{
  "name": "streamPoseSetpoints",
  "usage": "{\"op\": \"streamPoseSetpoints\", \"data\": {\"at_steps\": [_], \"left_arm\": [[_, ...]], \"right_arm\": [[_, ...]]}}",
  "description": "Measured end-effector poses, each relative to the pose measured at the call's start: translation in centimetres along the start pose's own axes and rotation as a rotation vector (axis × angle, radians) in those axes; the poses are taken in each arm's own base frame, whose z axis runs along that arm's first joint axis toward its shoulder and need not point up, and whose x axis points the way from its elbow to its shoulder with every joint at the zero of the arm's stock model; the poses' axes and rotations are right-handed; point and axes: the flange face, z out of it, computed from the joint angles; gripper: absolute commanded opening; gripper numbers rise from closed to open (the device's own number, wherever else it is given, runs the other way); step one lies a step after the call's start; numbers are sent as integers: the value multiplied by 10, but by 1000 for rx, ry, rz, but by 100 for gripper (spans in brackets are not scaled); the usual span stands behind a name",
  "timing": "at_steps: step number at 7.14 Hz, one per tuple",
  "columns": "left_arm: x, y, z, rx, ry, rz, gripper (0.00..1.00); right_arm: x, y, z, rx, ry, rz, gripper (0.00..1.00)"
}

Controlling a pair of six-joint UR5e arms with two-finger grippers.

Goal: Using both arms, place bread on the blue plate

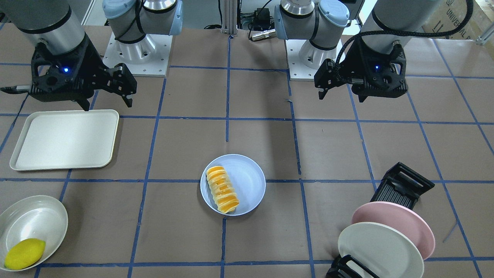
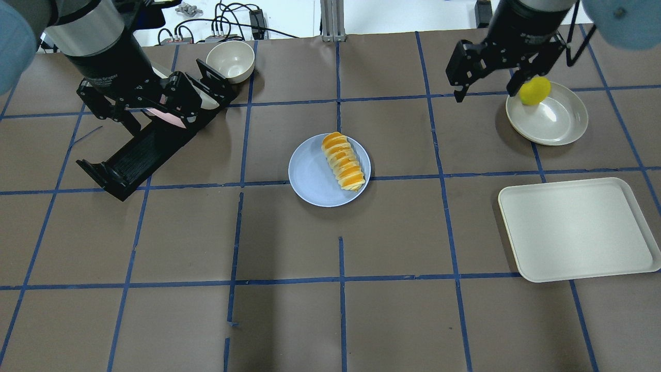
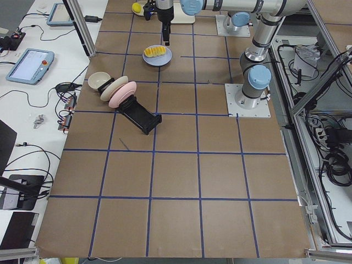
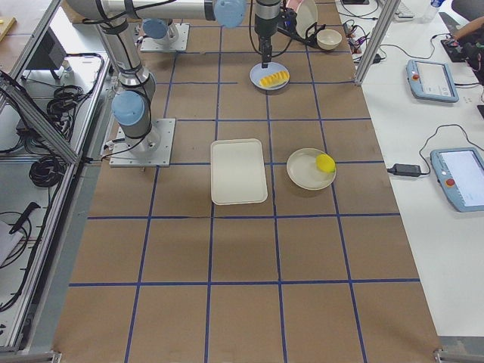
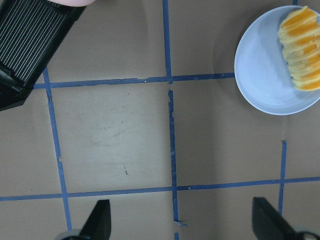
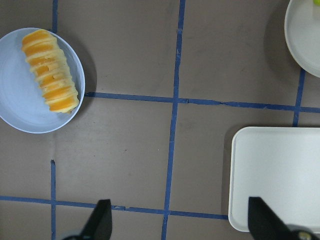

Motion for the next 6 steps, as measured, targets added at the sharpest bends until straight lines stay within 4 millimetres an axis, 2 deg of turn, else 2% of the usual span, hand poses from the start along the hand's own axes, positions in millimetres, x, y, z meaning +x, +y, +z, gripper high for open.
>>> {"op": "streamPoseSetpoints", "data": {"at_steps": [3,6], "left_arm": [[0,1,-3,11,-4,-14,100],[0,1,-4,11,-4,-18,100]], "right_arm": [[-3,8,-4,10,8,12,100],[-22,8,-4,18,45,-33,100]]}}
